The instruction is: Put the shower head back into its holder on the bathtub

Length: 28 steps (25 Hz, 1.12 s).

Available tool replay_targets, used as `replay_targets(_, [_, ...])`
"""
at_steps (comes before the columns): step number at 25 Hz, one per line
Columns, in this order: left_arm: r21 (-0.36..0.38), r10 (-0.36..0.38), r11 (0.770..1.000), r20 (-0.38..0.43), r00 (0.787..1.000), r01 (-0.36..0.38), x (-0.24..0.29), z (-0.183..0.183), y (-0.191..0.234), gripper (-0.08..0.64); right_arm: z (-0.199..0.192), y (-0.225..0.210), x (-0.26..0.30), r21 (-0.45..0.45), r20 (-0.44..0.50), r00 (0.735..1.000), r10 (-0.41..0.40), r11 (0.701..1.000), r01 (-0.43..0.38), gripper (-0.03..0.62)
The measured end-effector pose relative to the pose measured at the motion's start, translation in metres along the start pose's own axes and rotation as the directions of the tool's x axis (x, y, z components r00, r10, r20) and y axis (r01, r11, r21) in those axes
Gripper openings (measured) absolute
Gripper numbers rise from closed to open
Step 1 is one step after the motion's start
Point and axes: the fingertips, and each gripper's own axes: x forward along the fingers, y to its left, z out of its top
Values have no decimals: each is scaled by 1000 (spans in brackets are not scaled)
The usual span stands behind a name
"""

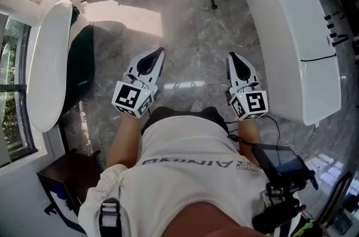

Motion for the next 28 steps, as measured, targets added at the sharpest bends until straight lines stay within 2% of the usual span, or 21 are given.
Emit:
replay_targets(4, [-15, -3, 1000, 0, 1000, 3, 26, 1, -13, 17, -6, -39, -5, 14, -17, 999, -33, 999, 33, 12])
replay_targets(9, [-43, -39, 998, -41, 998, 37, 66, -9, 6, 17, -13, -60, 16, 32, -38, 997, -67, 997, 68, 12])
replay_targets(12, [-44, -91, 995, -51, 995, 89, 107, -15, 19, 17, -24, -79, 35, 44, -61, 993, -104, 993, 107, 12])
replay_targets(15, [-11, -162, 987, -41, 986, 162, 151, -6, 29, 17, -22, -101, 52, 41, -71, 984, -161, 986, 164, 12])
replay_targets(18, [16, -246, 969, -36, 968, 247, 191, 9, 46, 17, -5, -121, 72, 36, -56, 967, -249, 967, 251, 12])
replay_targets(21, [11, -325, 945, -26, 945, 326, 226, 20, 65, 17, 9, -139, 94, 17, -48, 944, -328, 944, 329, 12])
replay_targets(25, [9, -401, 916, -49, 915, 402, 265, 11, 78, 17, 8, -161, 109, 30, -52, 909, -413, 909, 415, 12])
replay_targets(28, [-18, -452, 892, -47, 891, 452, 295, 13, 73, 17, 6, -179, 102, 28, -73, 882, -465, 883, 468, 12])
